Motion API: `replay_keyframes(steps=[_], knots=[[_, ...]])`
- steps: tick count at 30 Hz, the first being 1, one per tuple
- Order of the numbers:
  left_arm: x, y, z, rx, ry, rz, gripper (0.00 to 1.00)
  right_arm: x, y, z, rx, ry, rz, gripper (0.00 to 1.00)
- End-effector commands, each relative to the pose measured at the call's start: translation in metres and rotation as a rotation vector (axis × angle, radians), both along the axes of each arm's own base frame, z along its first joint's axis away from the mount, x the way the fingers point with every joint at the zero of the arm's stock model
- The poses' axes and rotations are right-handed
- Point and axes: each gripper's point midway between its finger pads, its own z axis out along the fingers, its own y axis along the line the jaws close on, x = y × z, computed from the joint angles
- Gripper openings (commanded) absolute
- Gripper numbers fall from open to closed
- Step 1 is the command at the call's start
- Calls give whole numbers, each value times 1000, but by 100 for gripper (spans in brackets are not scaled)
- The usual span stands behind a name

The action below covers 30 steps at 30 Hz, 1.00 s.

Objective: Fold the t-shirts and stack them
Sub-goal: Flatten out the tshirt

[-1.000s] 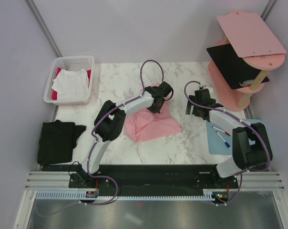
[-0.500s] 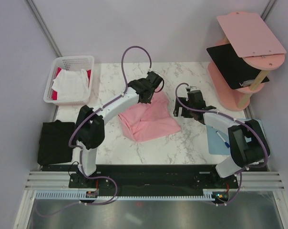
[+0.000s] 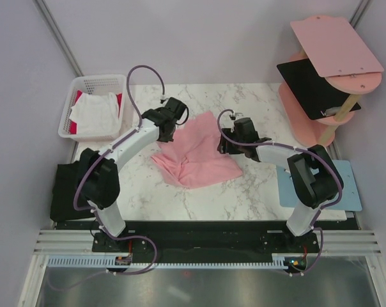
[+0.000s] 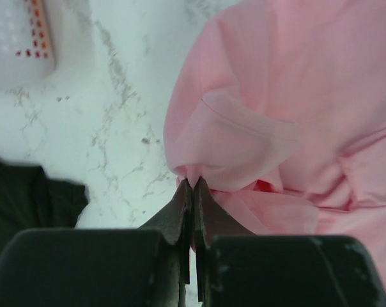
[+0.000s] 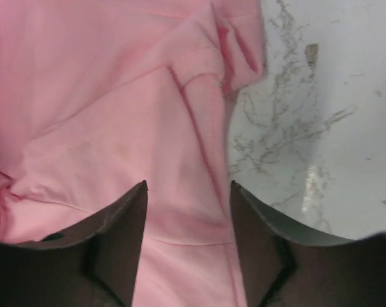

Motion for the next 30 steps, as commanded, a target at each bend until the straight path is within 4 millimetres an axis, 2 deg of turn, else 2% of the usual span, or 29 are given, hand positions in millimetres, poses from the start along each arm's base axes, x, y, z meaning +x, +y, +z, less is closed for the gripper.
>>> replay_keyframes(steps=[1, 2, 3, 4, 8, 9, 12, 16, 19, 23, 26, 27, 28, 30], knots=[[-18, 48, 29, -28, -68, 165, 2, 14, 36, 33, 84, -101, 93, 46], [-22, 61, 25, -25, -58, 201, 2, 14, 41, 36, 93, -112, 106, 32], [-25, 68, 25, -26, -57, 218, 2, 12, 48, 36, 99, -114, 125, 10], [-28, 74, 29, -36, -69, 234, 2, 13, 53, 37, 100, -119, 134, 1], [-35, 102, 26, -24, -52, 296, 2, 10, 71, 22, 71, -86, 180, 0], [-36, 106, 26, -20, -50, 306, 2, 14, 78, 11, 51, -65, 193, 0], [-39, 123, 27, 5, -48, 347, 2, 17, 75, -26, -37, 41, 168, 0], [-42, 143, 29, 52, -39, 388, 2, 19, 47, -65, -209, 152, 69, 0], [-40, 153, 29, 69, -35, 411, 2, 19, 31, -78, -289, 194, 16, 0], [-32, 160, 26, 82, -24, 429, 2, 26, -1, -80, -348, 208, -99, 0], [-20, 159, 20, 85, -4, 423, 2, 31, -32, -77, -353, 224, -184, 0], [-15, 157, 19, 85, 0, 416, 2, 32, -51, -80, -366, 237, -228, 0], [-4, 152, 14, 74, 14, 398, 4, 32, -55, -79, -352, 246, -224, 0], [8, 144, 6, 58, 39, 371, 16, 33, -68, -74, -355, 246, -265, 0]])
